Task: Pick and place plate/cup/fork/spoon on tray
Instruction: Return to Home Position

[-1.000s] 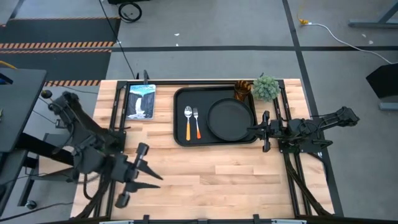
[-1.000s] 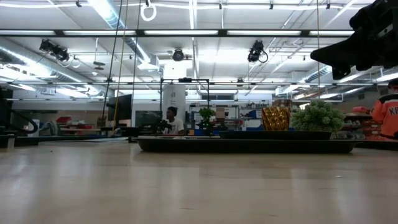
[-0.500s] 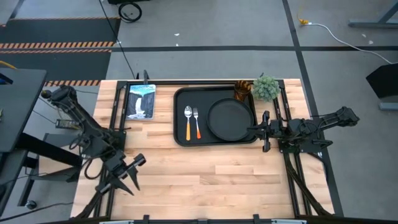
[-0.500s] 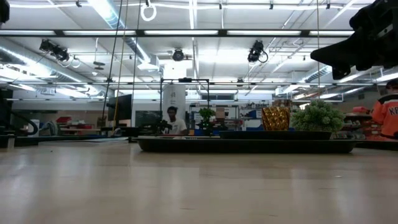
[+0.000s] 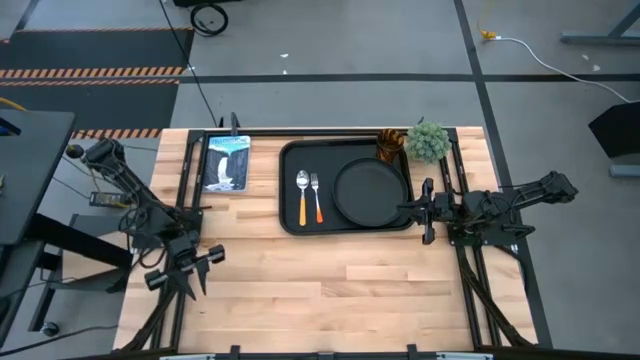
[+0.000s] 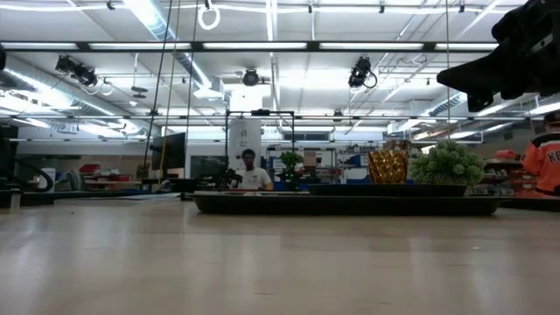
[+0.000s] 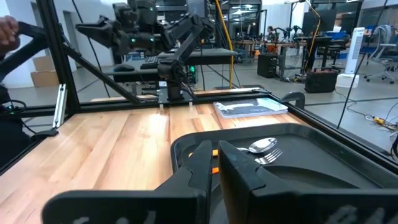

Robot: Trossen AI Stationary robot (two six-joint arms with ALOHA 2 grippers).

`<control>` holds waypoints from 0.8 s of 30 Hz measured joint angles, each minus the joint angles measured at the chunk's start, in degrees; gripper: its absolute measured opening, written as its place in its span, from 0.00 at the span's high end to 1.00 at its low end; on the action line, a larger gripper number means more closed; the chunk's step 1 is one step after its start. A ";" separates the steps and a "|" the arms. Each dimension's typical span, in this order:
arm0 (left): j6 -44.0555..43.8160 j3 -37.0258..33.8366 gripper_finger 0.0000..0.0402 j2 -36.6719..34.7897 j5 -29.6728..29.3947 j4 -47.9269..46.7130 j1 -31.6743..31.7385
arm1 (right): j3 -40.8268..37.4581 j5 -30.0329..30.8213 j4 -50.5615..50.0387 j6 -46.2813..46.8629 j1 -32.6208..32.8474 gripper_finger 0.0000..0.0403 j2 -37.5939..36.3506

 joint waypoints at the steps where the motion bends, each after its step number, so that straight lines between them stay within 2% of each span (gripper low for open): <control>1: -0.46 -0.89 0.73 -1.37 0.51 0.06 0.62 | 0.00 -0.01 0.00 0.00 -0.02 0.92 0.00; 17: -1.44 -8.30 0.73 -17.07 3.84 -4.15 3.40 | 0.00 0.00 0.00 0.00 -0.01 0.92 0.00; 24: -1.38 -8.32 0.73 -22.50 4.12 -15.45 8.34 | 0.00 0.00 0.00 0.02 -0.01 0.92 0.00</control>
